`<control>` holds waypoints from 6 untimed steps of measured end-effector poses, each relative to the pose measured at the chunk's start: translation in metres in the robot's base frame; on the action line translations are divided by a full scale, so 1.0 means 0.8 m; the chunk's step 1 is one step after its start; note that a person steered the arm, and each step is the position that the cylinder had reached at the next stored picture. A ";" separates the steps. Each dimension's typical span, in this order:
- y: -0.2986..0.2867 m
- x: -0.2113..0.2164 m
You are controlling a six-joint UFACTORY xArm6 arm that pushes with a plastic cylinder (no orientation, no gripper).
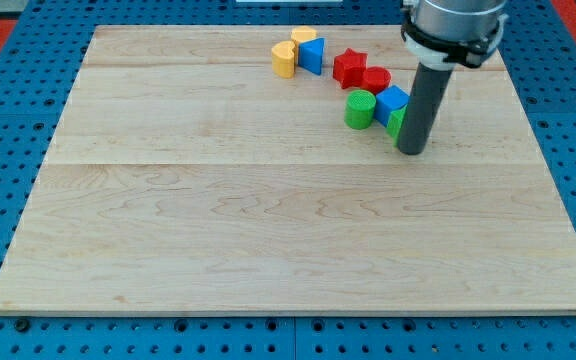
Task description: Push the green circle close to the red star
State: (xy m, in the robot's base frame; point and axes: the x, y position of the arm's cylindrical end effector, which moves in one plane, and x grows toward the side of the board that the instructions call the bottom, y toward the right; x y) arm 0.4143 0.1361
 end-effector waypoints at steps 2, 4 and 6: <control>-0.036 0.025; -0.053 -0.060; -0.109 -0.081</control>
